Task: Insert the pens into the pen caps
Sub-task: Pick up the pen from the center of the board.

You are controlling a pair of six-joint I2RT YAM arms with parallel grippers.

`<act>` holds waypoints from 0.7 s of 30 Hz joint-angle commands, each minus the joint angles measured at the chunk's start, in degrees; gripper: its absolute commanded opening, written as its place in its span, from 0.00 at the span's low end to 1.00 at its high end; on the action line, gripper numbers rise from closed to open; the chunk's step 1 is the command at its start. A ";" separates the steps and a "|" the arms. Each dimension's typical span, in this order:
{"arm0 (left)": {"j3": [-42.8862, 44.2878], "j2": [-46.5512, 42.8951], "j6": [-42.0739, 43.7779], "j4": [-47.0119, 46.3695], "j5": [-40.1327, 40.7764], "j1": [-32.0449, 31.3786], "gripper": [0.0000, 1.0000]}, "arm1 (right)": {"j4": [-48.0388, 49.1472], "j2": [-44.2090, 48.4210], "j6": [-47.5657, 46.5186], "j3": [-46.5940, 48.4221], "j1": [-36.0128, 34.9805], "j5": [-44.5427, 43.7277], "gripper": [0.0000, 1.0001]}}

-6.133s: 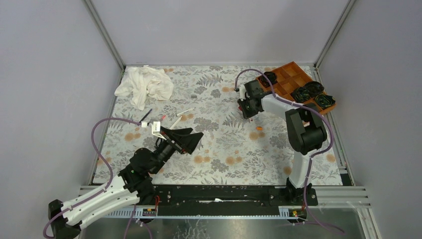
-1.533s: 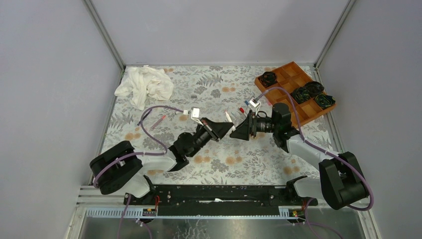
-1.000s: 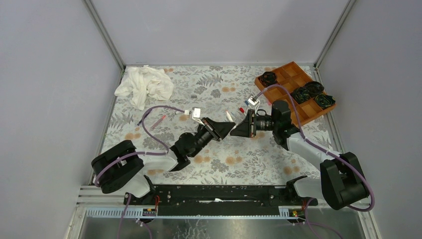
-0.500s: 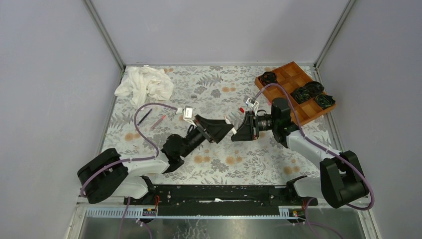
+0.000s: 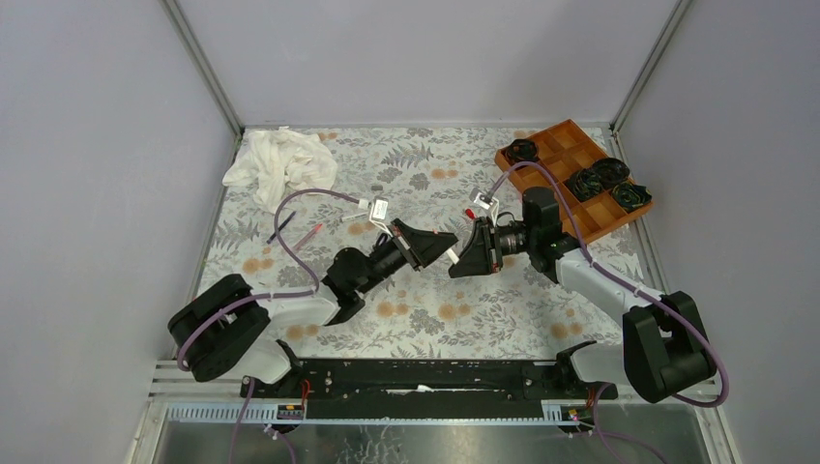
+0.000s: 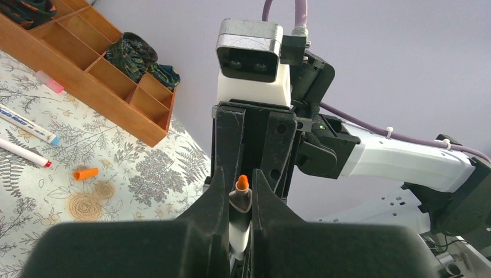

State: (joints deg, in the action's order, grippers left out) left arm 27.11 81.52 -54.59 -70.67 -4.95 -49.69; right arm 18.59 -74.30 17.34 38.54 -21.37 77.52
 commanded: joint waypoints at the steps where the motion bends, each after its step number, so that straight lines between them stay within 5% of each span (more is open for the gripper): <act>1: 0.58 0.23 -1.27 -3.99 -1.01 0.22 0.00 | -0.66 0.21 -2.22 2.23 -0.61 1.31 0.19; 4: 0.05 2.08 -2.57 -6.68 0.46 -0.87 0.00 | 0.94 1.33 -0.96 1.86 -0.60 0.62 0.38; 6: 0.53 4.11 -2.99 -9.15 1.27 -2.22 0.00 | 5.95 2.18 3.00 0.52 -0.54 0.01 0.41; 21: 0.01 7.47 -0.13 -16.25 10.24 -5.42 0.00 | 11.95 2.93 9.38 -0.53 -0.52 -1.67 0.31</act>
State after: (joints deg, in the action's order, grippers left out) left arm 27.31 89.56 -57.14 -82.76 1.58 -54.28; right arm 27.00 -72.20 25.17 37.43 -21.39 75.72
